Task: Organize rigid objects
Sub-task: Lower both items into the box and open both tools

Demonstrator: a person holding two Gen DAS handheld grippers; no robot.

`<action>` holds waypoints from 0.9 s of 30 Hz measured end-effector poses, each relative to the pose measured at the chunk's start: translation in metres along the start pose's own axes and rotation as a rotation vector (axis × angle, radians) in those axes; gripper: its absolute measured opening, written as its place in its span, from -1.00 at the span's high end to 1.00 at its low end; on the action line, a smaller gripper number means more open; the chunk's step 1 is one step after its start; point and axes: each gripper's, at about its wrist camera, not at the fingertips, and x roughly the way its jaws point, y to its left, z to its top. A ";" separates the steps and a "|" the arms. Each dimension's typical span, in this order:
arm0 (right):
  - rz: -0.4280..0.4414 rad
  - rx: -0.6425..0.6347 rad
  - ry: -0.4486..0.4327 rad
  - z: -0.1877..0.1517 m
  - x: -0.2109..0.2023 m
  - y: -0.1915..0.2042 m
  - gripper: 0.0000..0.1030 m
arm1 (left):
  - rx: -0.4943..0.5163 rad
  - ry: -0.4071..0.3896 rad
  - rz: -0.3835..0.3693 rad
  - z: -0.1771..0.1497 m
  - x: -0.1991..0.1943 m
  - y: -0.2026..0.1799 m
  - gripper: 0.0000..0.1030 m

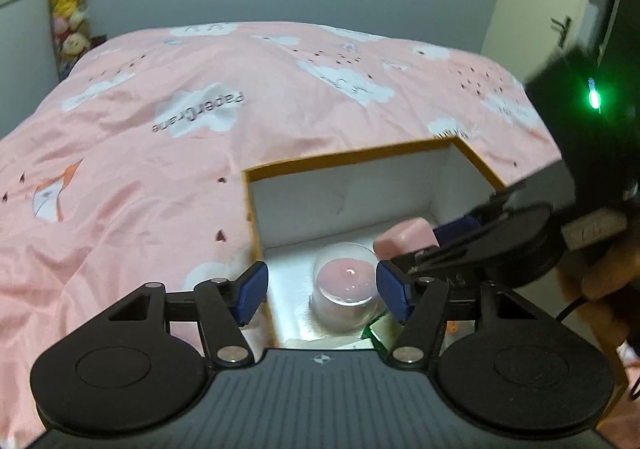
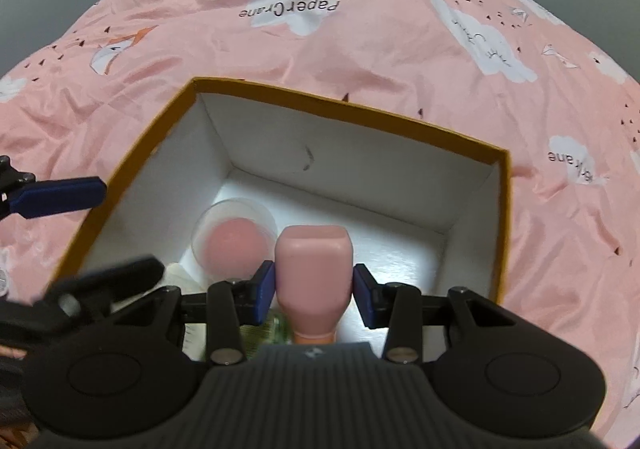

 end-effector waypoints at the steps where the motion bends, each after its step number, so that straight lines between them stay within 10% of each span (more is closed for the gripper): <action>1: -0.002 -0.003 0.000 0.001 0.000 0.003 0.20 | -0.027 -0.007 -0.010 0.001 -0.004 0.008 -0.36; 10: -0.041 -0.035 0.009 0.010 0.009 0.019 0.19 | -0.255 0.013 -0.059 -0.002 -0.014 0.065 -0.16; 27: -0.067 0.054 0.003 0.040 0.046 0.014 0.18 | -0.309 0.092 -0.096 -0.020 0.005 0.063 0.13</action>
